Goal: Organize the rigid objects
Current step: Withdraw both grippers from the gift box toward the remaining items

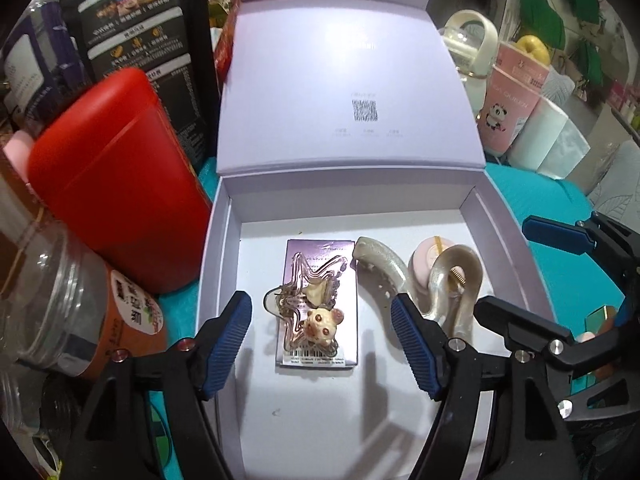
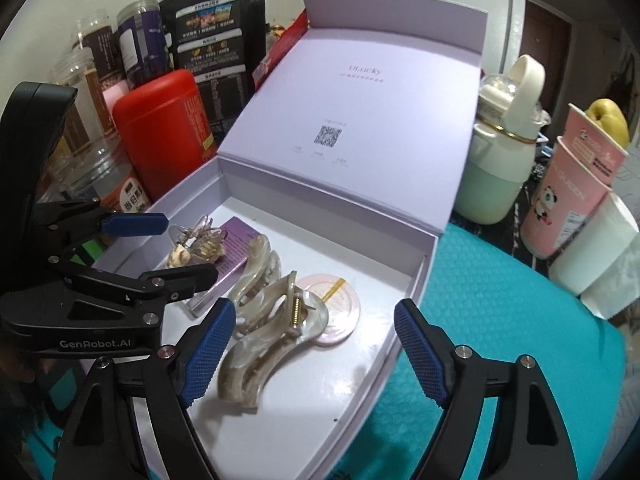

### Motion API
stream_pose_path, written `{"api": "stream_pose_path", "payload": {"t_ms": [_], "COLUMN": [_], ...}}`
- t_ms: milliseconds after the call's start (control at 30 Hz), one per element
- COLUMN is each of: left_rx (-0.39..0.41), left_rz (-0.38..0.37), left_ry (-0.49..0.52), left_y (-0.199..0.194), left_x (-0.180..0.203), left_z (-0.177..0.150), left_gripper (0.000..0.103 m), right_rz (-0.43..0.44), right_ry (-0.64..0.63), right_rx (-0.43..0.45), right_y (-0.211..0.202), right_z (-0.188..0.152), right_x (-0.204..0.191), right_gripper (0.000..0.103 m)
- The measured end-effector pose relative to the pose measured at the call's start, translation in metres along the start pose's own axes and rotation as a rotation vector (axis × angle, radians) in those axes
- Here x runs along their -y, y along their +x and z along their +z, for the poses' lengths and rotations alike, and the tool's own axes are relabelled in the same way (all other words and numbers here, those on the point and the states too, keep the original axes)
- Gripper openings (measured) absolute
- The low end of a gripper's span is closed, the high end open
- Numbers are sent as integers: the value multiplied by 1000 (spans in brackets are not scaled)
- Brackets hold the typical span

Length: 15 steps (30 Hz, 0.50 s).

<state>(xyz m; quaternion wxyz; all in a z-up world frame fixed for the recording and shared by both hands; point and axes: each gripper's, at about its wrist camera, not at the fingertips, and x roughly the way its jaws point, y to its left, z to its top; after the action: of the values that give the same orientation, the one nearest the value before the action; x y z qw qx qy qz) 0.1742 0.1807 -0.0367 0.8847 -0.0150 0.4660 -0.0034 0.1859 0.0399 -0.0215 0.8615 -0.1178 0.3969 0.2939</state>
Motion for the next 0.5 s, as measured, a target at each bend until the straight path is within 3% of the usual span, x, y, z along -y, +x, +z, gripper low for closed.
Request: {"api": "stream_pose_path", "payload": {"t_ms": [500], "left_rx": [127], "left_rz": [-1], "left_ry": [-22], "left_y": [-79], "left_x": [3], "left_z": [-9], "left_gripper": [72], "right_rz": [-12], "right_ry": [-18], "right_rx": [115], "right_y": [-73], "right_z": [4], "right_x": [-14], "right_gripper": [82]}}
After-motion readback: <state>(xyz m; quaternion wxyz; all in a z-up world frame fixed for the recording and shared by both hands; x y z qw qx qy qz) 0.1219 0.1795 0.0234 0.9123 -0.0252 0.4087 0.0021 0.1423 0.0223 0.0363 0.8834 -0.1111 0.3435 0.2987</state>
